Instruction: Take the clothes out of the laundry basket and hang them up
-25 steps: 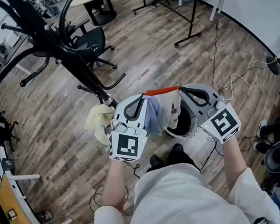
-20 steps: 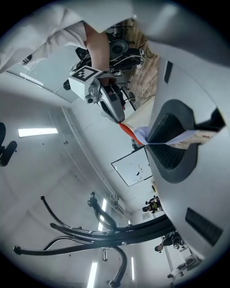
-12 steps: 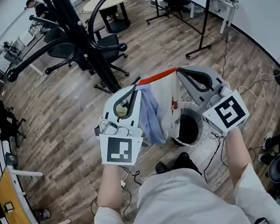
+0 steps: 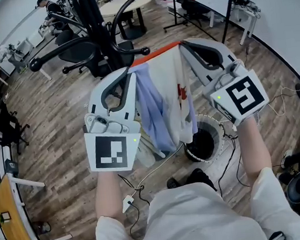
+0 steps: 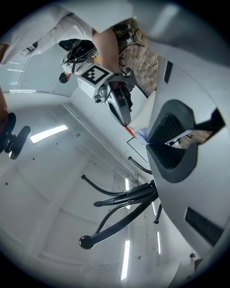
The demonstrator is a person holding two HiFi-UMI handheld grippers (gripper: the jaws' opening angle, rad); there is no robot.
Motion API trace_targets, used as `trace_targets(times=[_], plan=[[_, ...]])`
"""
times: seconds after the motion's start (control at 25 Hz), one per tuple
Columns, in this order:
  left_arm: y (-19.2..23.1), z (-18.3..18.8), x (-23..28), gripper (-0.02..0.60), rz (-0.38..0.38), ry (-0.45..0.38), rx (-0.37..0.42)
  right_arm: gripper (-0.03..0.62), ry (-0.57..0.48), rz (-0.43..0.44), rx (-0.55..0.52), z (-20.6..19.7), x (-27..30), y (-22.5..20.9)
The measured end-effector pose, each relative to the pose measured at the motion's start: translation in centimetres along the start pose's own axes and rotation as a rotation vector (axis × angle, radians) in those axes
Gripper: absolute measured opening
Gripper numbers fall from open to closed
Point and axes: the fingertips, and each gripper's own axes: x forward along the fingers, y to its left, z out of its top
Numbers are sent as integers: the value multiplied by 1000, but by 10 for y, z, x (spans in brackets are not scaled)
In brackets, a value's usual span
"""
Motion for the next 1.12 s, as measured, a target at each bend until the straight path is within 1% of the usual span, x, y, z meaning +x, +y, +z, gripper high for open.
trace_targets(times=[0.12,0.28,0.44,0.56,0.72,0.92,1.12], plan=[[14,8,1,25,26,-12,27,5,-22,-17,-29,13,14,-8],[38,14,4,25,84,-31,50,5,-50,-18,-77,29,36,-15],[54,17,3,25,131,-30,74,5,-71,8,-111,41,52,-17],[57,13,2,25,158,-16,101,5,-75,31,-146,40,63,-17],[74,2,-1,25,185,6,110,5,-71,80,-154,37,95,-11],[95,-16,-3,25,213,48,109,5,-71,173,-154,29,134,-2],[100,-31,-9,25,220,68,112,5,-88,272,-80,19,148,5]])
